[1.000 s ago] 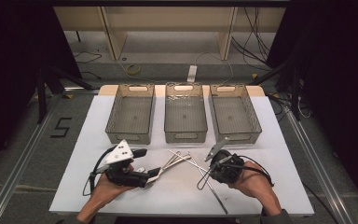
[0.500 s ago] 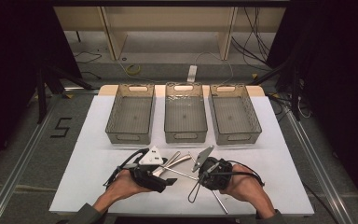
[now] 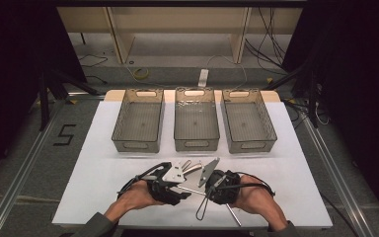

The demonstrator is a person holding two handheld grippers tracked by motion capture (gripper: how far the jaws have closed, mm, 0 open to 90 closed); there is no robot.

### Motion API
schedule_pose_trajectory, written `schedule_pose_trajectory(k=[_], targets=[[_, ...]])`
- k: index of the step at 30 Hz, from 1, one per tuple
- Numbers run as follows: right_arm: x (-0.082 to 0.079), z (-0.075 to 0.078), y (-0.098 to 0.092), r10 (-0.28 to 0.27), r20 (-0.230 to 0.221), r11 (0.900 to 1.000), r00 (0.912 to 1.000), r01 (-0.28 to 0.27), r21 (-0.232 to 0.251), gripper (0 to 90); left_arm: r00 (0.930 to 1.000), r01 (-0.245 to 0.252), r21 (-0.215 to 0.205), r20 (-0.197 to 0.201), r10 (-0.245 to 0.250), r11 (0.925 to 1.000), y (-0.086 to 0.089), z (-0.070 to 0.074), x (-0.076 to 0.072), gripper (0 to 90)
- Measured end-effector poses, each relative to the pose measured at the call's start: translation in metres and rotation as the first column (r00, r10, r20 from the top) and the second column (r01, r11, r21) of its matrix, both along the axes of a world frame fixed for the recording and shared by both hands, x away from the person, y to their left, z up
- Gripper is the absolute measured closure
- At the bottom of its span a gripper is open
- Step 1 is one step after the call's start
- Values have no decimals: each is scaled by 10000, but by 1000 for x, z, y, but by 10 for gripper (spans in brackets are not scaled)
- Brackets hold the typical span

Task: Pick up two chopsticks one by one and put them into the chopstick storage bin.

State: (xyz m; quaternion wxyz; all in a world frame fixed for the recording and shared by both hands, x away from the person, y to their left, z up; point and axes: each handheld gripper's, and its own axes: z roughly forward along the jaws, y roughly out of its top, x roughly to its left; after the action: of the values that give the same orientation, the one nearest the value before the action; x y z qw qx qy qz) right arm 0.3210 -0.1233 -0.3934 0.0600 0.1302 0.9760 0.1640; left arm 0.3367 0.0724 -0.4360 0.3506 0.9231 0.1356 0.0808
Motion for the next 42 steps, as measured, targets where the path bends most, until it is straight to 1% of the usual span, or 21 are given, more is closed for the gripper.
schedule_pose_trajectory(k=[1,7,12,15,18,19,20,22,24,25,26,29,32,33,34,35,36,38,39,40,42], targets=[[-1,0,1,-120,14,9999,9999,120,51,858,10000,15,71,6,-15,10000,0,0,0,540],[-1,0,0,144,10,9999,9999,-144,38,858,9992,392,463,100,-397,9982,-3,-2,-3,673],[-1,-3,0,425,17,9991,9991,-425,38,856,9975,699,679,45,-704,9952,-3,-2,-4,724],[-1,-3,-1,642,-26,9979,9979,-641,49,847,9928,1191,953,15,-1198,9883,-4,0,-7,760],[2,-2,-4,456,216,9988,9987,-460,178,800,9889,1488,982,-164,-1479,9840,-4,1,-9,824],[4,-1,-6,276,409,9987,9988,-293,421,783,9858,1679,1072,-206,-1667,9800,-6,1,-11,846],[6,0,-8,61,389,9983,9992,-83,581,772,9869,1613,1177,-154,-1606,9799,-6,2,-11,850],[8,2,-10,-207,338,9965,9992,179,813,650,9873,1589,1264,-159,-1581,9792,-6,2,-11,852],[10,5,-13,-737,509,9912,9960,676,1134,574,9900,1411,1205,-164,-1402,9826,-3,2,-9,853],[10,5,-13,-737,509,9912,9960,676,1134,574,9912,1323,1214,-178,-1311,9837,-2,2,-8,853],[11,8,-15,-1122,638,9804,9916,999,1701,528,9931,1174,1226,-177,-1162,9855,-1,3,-6,854],[13,12,-19,-1580,820,9583,9840,1328,2529,469,9987,513,1154,-133,-501,9920,4,5,-2,853],[15,15,-22,-2237,1020,9379,9693,1856,2932,412,9998,-41,1077,-165,59,9942,8,6,3,853],[15,15,-24,-2377,1007,9322,9661,1978,3031,398,9984,-487,942,-248,512,9944,13,7,7,853],[15,15,-25,-2526,905,9251,9633,2131,3141,380,9984,-487,942,-248,512,9944,13,7,7,853],[15,14,-26,-2633,852,9218,9609,2246,3158,370,9952,-900,746,-326,926,9931,17,9,10,853],[15,13,-27,-2751,841,9189,9577,2363,3159,361,9952,-900,746,-326,926,9931,17,9,10,853],[16,11,-30,-2909,831,9152,9531,2519,3145,348,9884,-1467,566,-323,1486,9876,23,12,14,853],[16,11,-30,-2909,831,9152,9531,2519,3145,348,9884,-1467,566,-323,1486,9876,23,12,14,853],[16,8,-33,-3138,831,9071,9458,2729,3205,349,9850,-1660,511,-382,1680,9848,26,13,16,853],[16,4,-35,-3238,863,9088,9422,2843,3054,342,9757,-2114,227,-535,2124,9771,34,16,20,853]])
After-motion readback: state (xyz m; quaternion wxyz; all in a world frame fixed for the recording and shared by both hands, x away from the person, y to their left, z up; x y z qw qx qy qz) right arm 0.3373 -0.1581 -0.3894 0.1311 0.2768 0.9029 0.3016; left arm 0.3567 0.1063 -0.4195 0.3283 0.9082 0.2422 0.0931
